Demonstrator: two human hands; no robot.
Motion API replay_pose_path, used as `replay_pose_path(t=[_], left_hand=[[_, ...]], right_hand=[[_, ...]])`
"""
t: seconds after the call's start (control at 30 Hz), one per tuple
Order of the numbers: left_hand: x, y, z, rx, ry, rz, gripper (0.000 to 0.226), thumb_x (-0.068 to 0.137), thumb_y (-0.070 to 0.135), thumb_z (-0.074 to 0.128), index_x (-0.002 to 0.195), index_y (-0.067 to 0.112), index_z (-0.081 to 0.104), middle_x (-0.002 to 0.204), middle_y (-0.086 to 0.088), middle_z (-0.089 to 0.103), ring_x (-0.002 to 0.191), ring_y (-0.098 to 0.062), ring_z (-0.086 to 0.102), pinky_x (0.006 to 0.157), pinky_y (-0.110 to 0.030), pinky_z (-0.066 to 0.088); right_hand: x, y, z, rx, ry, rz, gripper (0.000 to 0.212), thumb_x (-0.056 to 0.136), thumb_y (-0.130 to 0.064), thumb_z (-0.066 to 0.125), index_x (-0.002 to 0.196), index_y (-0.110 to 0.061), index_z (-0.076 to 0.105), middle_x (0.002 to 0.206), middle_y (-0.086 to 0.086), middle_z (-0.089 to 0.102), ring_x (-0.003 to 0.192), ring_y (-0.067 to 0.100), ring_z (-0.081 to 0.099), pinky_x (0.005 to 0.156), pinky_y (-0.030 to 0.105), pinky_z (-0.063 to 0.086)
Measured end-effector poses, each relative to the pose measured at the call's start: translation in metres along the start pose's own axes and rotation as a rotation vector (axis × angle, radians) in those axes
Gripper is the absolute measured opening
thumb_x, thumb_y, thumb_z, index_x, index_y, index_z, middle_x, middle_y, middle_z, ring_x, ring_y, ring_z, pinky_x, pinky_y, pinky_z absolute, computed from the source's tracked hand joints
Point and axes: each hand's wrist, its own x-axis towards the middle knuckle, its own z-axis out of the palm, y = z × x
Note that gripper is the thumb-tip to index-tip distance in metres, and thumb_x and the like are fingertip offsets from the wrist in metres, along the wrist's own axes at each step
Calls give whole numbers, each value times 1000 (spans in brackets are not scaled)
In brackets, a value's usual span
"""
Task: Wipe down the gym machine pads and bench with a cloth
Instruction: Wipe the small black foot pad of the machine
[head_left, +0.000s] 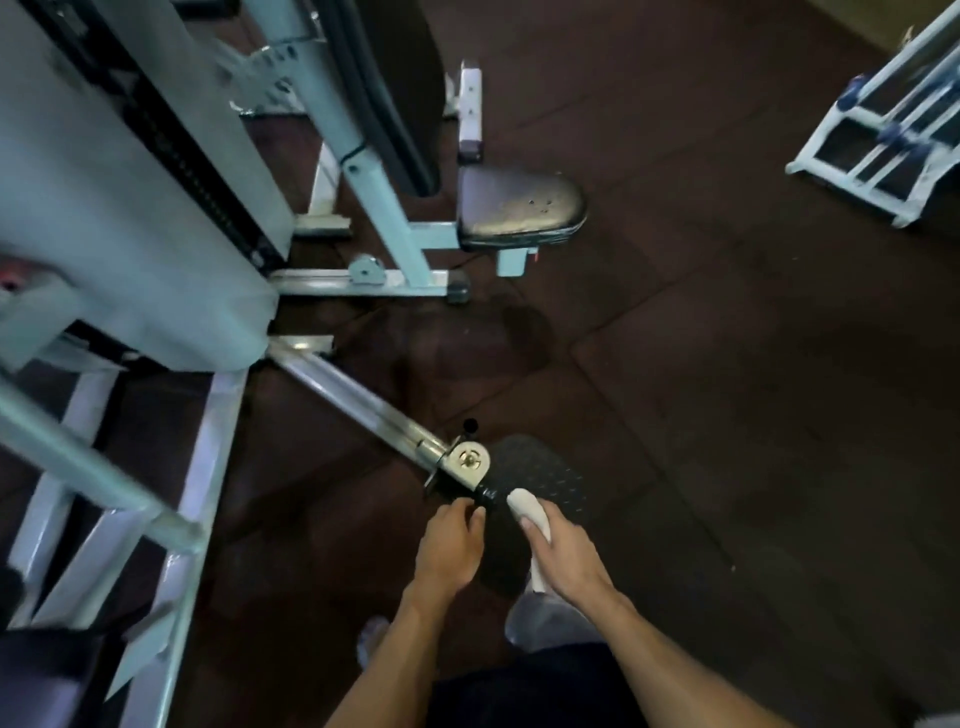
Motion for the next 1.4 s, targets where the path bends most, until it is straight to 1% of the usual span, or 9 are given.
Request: replay_pose_path(t=[0.27, 0.47, 0.6, 0.7, 0.8, 0.93, 1.17, 1.3, 1.4], left_hand=[[68, 109, 13, -97, 28, 72, 30, 101, 28, 43, 112, 9, 64, 108, -11, 70, 104, -28, 65, 92, -40, 51], [146, 159, -4, -53, 63, 62, 36, 101, 33, 43, 120, 10, 62, 116, -13, 68, 111, -30, 62, 97, -42, 49], [228, 194, -18, -75, 50, 99, 37, 97, 39, 42, 108, 12, 64, 103, -12, 71, 102, -32, 66, 91, -42, 52], [297, 224, -35, -37, 68, 115, 39, 98, 37, 44, 118, 10, 63, 108, -13, 70, 107, -30, 64, 99, -44, 49], [367, 254, -60, -2, 30, 97, 51, 94, 51, 38, 123, 17, 61, 111, -8, 69, 107, -27, 65, 98, -46, 50], [467, 287, -96, 66, 33, 116, 43, 100, 43, 40, 129, 16, 57, 122, -6, 64, 114, -23, 61, 100, -46, 51], [617, 316, -112, 47, 112, 146, 38, 99, 41, 39, 113, 14, 62, 110, -7, 66, 106, -26, 61, 96, -49, 49], [677, 318, -105, 65, 296, 210, 34, 102, 37, 42, 122, 16, 60, 120, -4, 63, 114, -21, 57, 103, -45, 46], [715, 309, -100, 120, 418, 281, 38, 102, 37, 43, 129, 15, 57, 135, -7, 56, 131, -23, 49, 111, -46, 40]], right_hand=[[76, -5, -92, 64, 55, -24, 41, 103, -43, 44, 139, -24, 48, 124, 10, 68, 115, 30, 64, 83, 33, 45], [140, -15, -146, 121, 95, -16, 43, 104, -41, 44, 142, -21, 47, 129, 11, 66, 119, 32, 61, 81, 30, 41], [203, -27, -179, 143, 122, 26, 44, 103, -44, 44, 142, -24, 46, 130, 9, 65, 119, 29, 61, 84, 29, 40], [263, -44, -204, 171, 141, 26, 44, 104, -42, 44, 143, -23, 46, 134, 4, 63, 123, 24, 59, 90, 29, 41], [333, -69, -227, 169, 148, 49, 45, 104, -43, 43, 144, -24, 45, 136, 2, 63, 124, 23, 59, 96, 32, 44], [427, -98, -256, 194, 159, 31, 43, 104, -41, 44, 143, -24, 46, 136, 1, 62, 125, 21, 59, 97, 31, 44], [587, -116, -297, 148, 252, -112, 41, 104, -40, 45, 143, -25, 46, 136, -1, 62, 124, 19, 58, 94, 31, 45], [671, -118, -304, 47, 409, -176, 53, 105, -40, 40, 154, -21, 33, 159, 4, 39, 149, 22, 31, 120, 42, 32], [730, -126, -306, -21, 473, -195, 58, 106, -43, 36, 157, -19, 25, 164, 8, 26, 154, 25, 16, 125, 45, 21]])
